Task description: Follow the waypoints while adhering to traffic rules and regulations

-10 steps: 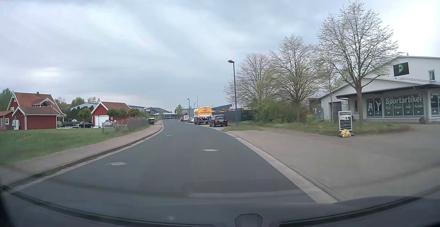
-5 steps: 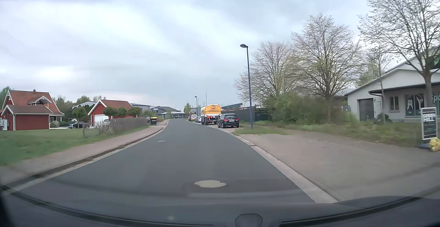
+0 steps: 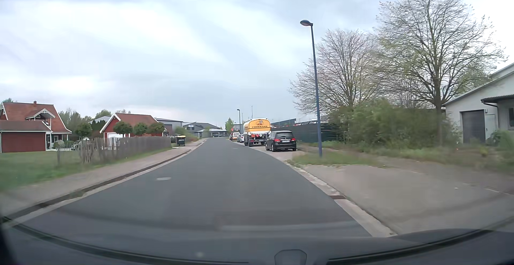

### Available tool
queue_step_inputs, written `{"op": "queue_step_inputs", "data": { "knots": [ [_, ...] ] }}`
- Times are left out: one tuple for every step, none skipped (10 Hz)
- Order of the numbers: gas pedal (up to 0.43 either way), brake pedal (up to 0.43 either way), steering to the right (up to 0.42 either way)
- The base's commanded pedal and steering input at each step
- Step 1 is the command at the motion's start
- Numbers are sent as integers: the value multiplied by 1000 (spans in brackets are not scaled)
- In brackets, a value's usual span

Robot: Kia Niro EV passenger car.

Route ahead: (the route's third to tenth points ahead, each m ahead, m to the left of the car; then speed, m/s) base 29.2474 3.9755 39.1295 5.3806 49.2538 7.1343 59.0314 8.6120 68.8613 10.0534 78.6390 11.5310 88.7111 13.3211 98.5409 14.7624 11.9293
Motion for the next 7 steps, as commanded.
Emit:
{"op": "queue_step_inputs", "data": {
  "knots": [
    [169, 0, -30],
    [169, 0, -30],
    [169, 0, -31],
    [169, 0, -34],
    [169, 0, -36],
    [169, 0, -36],
    [169, 0, -35]
  ]
}}
